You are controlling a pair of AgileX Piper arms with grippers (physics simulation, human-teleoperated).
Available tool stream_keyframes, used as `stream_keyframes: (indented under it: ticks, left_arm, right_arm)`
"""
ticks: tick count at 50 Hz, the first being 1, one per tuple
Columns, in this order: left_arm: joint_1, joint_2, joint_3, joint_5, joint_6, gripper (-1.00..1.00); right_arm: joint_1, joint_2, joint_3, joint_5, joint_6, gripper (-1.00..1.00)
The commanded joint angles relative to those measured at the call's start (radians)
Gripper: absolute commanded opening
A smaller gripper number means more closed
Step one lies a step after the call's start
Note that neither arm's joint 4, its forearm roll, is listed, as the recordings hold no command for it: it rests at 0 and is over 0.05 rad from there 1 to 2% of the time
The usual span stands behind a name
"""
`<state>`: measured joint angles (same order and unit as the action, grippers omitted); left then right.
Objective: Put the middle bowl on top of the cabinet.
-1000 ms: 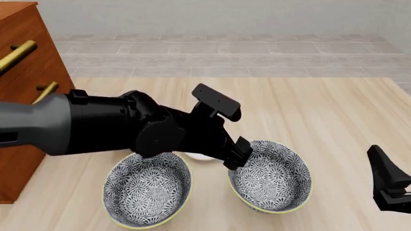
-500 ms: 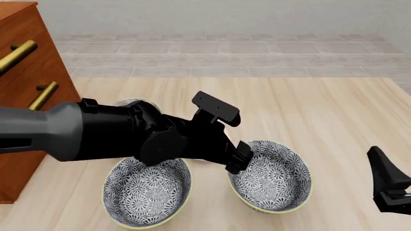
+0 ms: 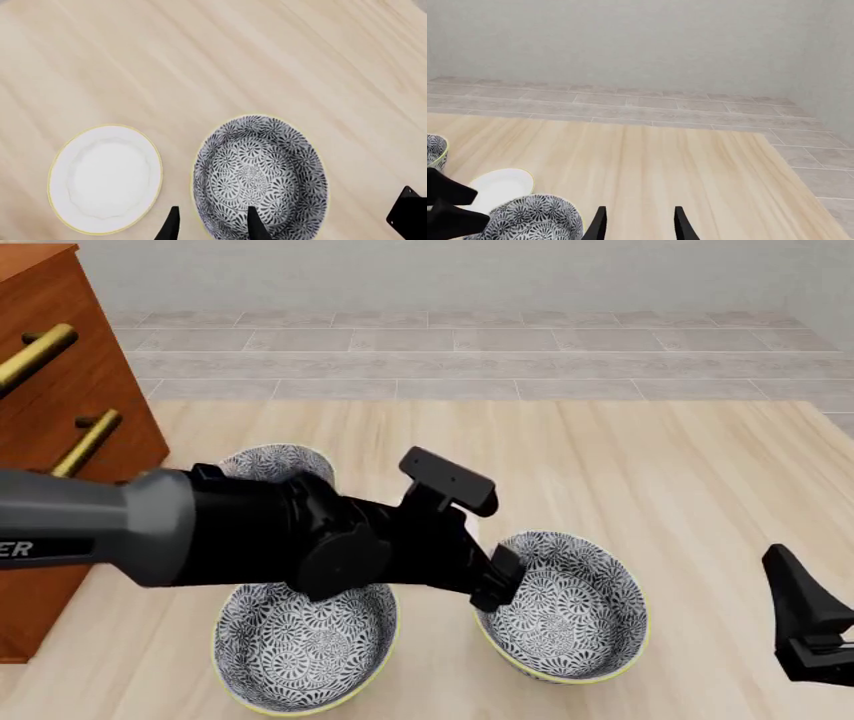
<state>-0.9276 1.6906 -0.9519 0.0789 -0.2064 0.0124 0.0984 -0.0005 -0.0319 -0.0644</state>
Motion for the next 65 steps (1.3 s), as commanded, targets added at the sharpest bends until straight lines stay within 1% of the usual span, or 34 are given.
stream_keyframes:
  ticks: [1,22,29,39,54,65]
  left_arm:
    - [-0.001,0.013,0.021,-0.037,-0.022,1.0]
    - [-0.007,0.03,0.043,-0.085,-0.058,1.0]
    - [-0.009,0.039,0.045,-0.098,-0.068,1.0]
    - [-0.013,0.058,0.048,-0.118,-0.078,1.0]
    - [-0.019,0.106,0.055,-0.162,-0.097,1.0]
    - [-0.013,0.111,0.065,-0.181,-0.11,1.0]
  right_arm:
    - [0.001,0.011,0.0,-0.009,-0.001,1.0]
    - [0.001,0.042,0.0,-0.038,-0.003,1.0]
    - [0.002,0.107,0.0,-0.101,-0.003,1.0]
    - [0.001,0.153,0.0,-0.146,-0.005,1.0]
    - [0.0,0.147,0.0,-0.139,-0.004,1.0]
    - [0.002,0.151,0.0,-0.141,-0.006,1.0]
